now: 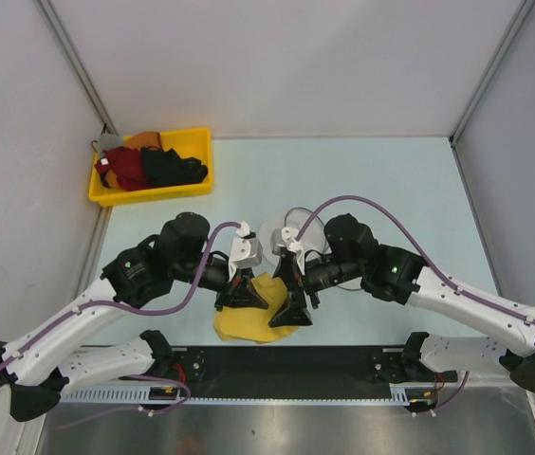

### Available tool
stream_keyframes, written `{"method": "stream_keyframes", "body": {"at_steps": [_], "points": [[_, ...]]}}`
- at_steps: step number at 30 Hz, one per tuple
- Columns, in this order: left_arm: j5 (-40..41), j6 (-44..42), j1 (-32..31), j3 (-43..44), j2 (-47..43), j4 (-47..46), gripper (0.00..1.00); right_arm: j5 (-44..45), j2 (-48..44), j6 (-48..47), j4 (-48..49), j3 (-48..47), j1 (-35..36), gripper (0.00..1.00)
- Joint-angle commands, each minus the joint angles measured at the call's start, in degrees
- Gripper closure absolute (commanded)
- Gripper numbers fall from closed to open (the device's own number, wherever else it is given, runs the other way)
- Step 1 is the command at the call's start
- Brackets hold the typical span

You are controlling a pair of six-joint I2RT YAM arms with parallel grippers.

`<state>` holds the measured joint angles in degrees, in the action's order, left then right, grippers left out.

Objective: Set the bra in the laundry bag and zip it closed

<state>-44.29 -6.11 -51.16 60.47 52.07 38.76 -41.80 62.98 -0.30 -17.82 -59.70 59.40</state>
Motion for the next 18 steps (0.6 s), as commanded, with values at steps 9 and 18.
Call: {"method": "stream_keyframes", "body": {"at_steps": [9, 18], "points": [[-1.76, -2.77, -0.26, 3.34, -0.66, 1.05, 1.00, -6.18, 1.27, 5.30, 6.57, 2.31, -0.07, 0.66], [10.96, 0.48, 2.10, 3.60, -5.05, -1.14, 0.37, 0.21, 1.45, 8.64, 5.79, 4.85, -4.46, 1.00]]}}
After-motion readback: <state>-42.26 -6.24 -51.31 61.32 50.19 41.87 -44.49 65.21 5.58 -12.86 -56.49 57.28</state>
